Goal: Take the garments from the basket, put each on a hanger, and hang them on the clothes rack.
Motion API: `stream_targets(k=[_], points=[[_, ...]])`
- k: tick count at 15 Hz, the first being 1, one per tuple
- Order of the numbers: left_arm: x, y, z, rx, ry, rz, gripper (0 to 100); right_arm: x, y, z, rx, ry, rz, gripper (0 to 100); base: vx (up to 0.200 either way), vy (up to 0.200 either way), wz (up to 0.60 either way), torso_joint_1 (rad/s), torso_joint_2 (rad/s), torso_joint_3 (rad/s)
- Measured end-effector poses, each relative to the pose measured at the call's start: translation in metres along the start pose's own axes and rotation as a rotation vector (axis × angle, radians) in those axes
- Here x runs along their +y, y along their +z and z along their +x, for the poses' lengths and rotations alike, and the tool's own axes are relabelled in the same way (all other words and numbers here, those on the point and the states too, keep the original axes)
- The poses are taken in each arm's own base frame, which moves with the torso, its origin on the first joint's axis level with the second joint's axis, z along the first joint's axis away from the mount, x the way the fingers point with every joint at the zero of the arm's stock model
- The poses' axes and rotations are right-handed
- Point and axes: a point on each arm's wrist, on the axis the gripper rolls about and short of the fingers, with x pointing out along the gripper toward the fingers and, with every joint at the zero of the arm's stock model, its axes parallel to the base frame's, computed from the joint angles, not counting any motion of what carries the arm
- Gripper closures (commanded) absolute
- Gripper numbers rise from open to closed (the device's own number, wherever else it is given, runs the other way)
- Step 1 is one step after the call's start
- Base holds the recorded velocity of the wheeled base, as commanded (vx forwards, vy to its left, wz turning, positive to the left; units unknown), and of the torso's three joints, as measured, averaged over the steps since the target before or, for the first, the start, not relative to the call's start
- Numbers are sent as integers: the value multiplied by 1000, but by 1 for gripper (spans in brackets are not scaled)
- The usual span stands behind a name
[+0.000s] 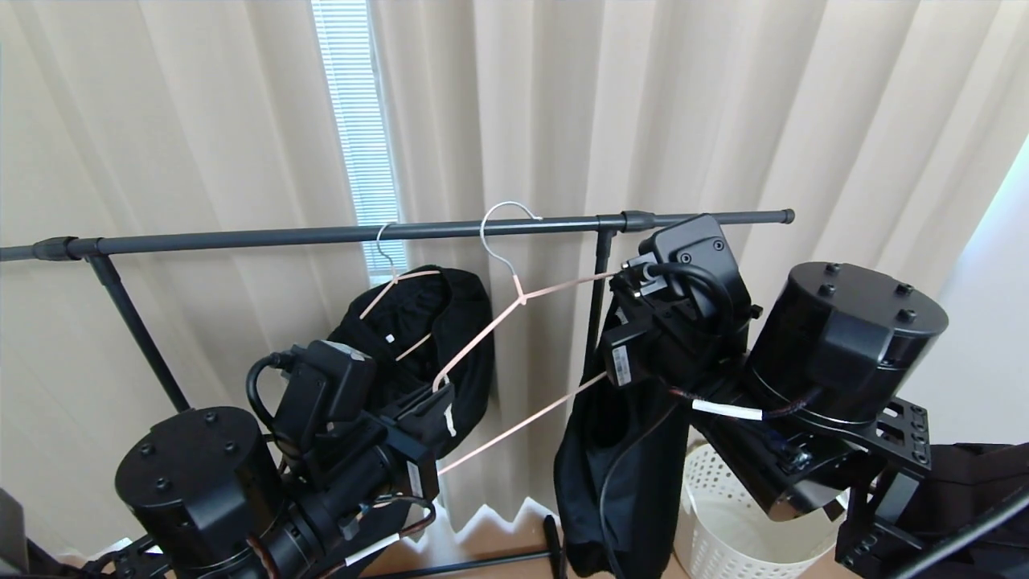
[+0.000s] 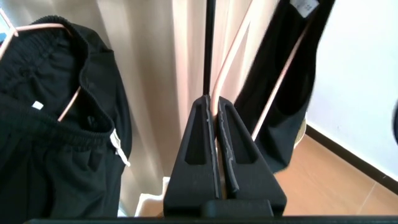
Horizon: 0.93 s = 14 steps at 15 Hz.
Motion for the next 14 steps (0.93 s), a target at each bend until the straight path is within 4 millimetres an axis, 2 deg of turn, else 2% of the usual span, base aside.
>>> stream_targets(k=[14], points=[[-7, -7, 0, 28, -28, 6, 100, 35, 19, -30, -56, 152, 137, 100, 0, 0, 0, 0, 0, 0]])
